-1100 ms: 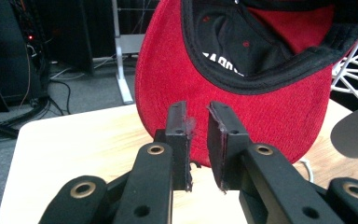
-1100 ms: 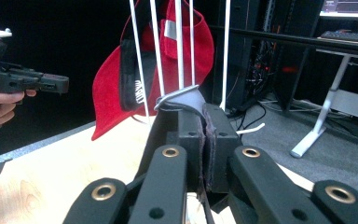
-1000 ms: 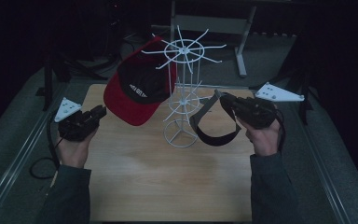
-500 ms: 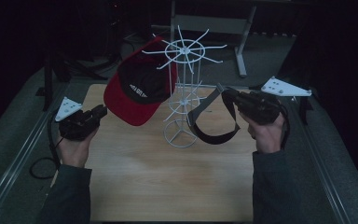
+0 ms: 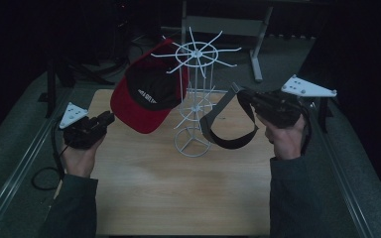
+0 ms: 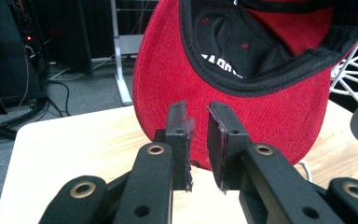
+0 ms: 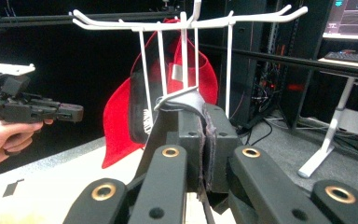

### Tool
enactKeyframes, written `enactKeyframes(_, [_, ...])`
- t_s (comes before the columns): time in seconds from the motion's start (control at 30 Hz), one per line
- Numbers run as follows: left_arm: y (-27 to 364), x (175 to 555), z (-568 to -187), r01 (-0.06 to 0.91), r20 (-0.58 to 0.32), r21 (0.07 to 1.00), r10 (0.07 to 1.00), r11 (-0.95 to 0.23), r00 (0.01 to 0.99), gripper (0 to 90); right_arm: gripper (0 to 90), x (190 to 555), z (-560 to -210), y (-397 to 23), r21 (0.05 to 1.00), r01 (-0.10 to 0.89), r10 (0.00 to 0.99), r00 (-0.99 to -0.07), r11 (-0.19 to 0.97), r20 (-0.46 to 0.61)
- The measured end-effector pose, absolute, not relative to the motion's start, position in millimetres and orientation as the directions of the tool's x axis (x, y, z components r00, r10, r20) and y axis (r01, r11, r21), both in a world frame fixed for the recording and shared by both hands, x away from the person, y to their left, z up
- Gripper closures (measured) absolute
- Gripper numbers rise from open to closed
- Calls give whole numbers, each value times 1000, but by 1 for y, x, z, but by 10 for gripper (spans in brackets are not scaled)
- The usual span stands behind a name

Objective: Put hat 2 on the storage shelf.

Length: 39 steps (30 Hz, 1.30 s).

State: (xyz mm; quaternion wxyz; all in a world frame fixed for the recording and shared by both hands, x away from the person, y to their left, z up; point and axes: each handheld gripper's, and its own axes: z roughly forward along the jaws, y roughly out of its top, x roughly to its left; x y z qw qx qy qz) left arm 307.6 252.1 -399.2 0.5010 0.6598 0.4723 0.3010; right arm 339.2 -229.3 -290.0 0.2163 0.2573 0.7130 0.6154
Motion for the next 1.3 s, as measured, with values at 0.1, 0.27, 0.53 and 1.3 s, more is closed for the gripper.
enactKeyframes(0.1, [252,308,-399,322,-76,945,925,-52,373,792,869,339,-288,-230,989,100,629,-777,104,13])
enactKeyframes(0.27, [251,308,-399,322,-75,945,924,-53,374,792,869,341,-285,-229,989,100,626,-780,109,10])
enactKeyframes(0.53, [251,307,-399,321,-76,946,924,-52,374,792,869,341,-277,-231,992,91,622,-783,89,16])
enactKeyframes(1.3, [251,307,-400,323,-78,945,924,-51,374,788,869,343,-267,-234,995,96,595,-801,27,61])
